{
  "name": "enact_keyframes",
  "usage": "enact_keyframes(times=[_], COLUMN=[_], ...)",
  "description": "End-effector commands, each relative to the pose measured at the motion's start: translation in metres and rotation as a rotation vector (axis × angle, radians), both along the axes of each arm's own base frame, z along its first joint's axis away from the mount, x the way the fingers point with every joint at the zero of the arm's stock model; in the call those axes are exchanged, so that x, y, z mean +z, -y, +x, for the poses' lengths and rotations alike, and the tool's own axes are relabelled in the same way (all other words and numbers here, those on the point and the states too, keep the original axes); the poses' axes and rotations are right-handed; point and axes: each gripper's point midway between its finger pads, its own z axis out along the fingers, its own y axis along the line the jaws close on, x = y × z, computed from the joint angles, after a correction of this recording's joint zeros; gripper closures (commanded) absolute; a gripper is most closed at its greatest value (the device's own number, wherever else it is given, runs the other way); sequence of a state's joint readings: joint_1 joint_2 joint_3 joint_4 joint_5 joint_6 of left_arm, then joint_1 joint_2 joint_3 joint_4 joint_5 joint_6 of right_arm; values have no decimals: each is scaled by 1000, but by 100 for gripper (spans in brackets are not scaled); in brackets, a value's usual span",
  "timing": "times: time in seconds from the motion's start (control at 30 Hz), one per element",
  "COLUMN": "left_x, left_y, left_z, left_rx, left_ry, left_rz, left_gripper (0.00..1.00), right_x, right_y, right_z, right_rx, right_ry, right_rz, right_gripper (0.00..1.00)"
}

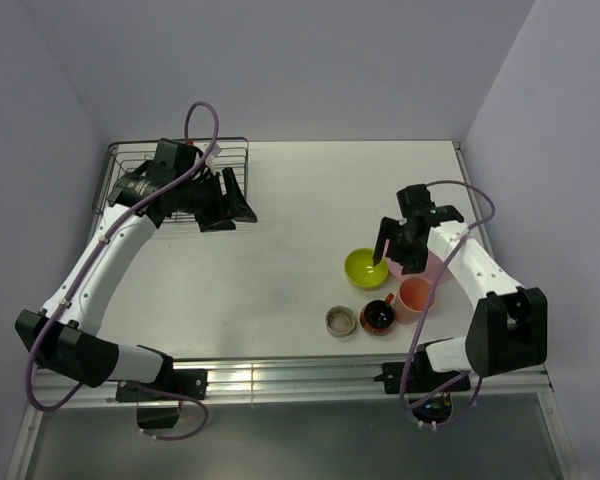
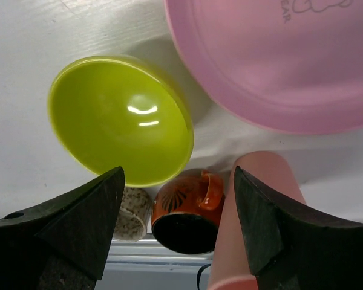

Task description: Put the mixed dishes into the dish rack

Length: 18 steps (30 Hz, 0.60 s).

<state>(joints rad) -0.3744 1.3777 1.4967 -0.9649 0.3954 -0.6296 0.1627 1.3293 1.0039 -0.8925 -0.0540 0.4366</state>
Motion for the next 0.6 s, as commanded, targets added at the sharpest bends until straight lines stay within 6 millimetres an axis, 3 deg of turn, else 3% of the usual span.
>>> enact_keyframes(times=[0.0,0.33,0.57], left_x=[12,18,11], left_y=[-1,-4,-2], left_z=[3,17,21], left_rx=[-38,-57,-72], left_ry=[52,86,65], left_rz=[21,80,92], left_gripper=[34,37,40], right_x=[-10,-30,-40], right_y=[-7,-11,-11], right_z=[12,6,2], right_rx=[-2,3,13], right_ry=[9,-54,-77], right_rz=[38,17,-1], right_gripper=[23,24,25])
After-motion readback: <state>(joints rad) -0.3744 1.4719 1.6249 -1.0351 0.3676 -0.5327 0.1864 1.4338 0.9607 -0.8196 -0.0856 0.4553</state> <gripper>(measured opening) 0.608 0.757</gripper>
